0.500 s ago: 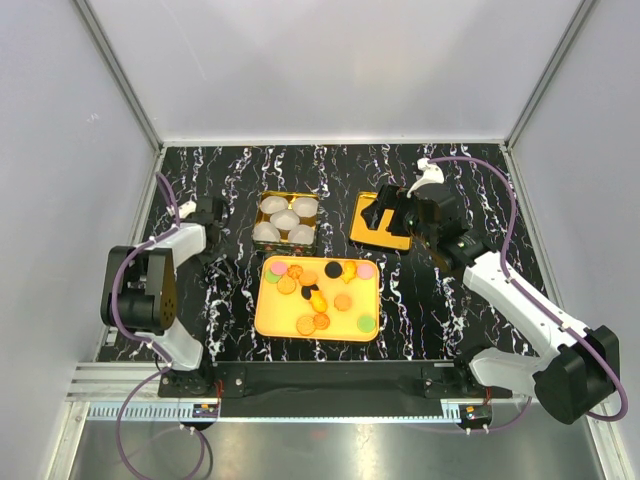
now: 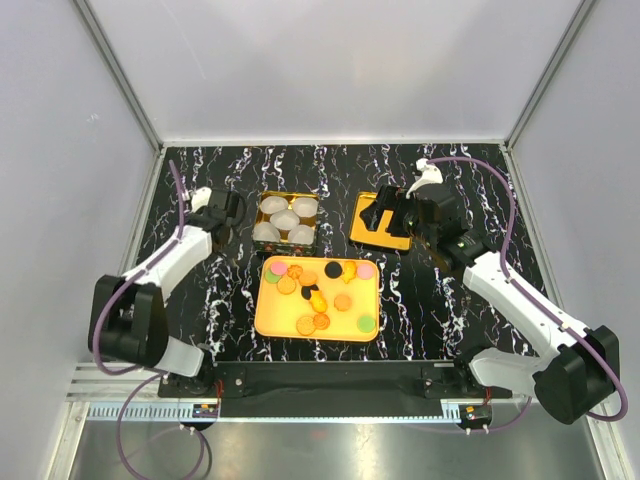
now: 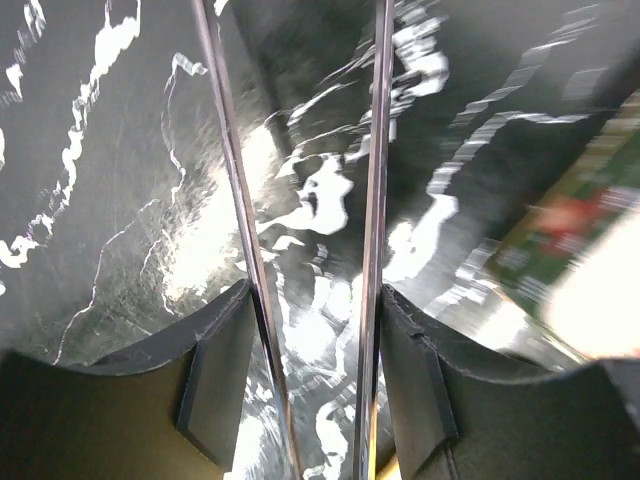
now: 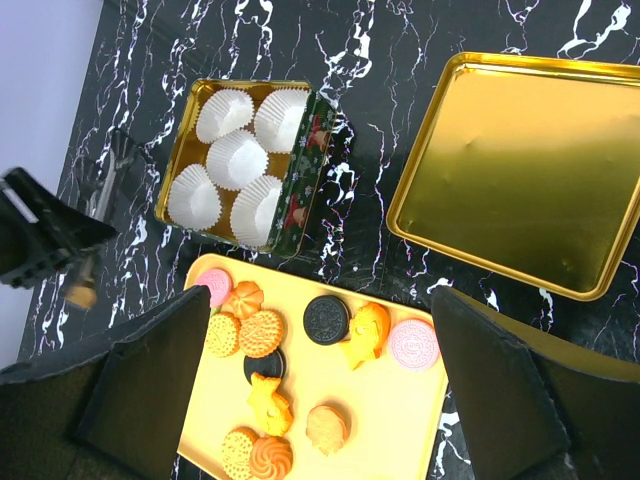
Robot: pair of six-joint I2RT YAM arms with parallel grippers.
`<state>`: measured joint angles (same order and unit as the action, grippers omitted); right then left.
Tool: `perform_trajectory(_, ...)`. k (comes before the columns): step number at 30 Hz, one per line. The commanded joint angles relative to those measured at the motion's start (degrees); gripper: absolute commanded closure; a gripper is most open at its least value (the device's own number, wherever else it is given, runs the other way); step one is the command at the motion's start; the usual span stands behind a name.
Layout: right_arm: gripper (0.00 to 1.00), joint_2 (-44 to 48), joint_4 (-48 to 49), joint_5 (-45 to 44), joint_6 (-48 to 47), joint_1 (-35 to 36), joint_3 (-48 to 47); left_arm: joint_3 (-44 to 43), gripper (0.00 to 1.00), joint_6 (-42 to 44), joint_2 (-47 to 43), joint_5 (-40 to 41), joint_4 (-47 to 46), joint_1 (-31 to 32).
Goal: Pack the cookies
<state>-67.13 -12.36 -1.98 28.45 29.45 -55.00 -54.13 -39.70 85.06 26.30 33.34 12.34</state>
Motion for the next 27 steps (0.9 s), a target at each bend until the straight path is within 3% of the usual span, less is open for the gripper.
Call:
perform_trajectory(1, 0.00, 0.2, 0.5, 0.4, -0.1, 0.0, -0.2, -2.5, 0.46, 1.8, -5.5, 4.5, 3.0, 1.0)
perform_trajectory(13, 0.00, -0.6, 0.4, -0.1, -0.4, 0.1, -0.4, -4.2, 0.46, 6.3, -15.2, 4.3, 8.8, 4.4)
perform_trajectory(27, 0.00, -1.2, -0.4, -2.2, -1.3, 0.1, -1.2, -14.9, 0.50, 9.7, -15.8, -4.3, 14.6, 16.8)
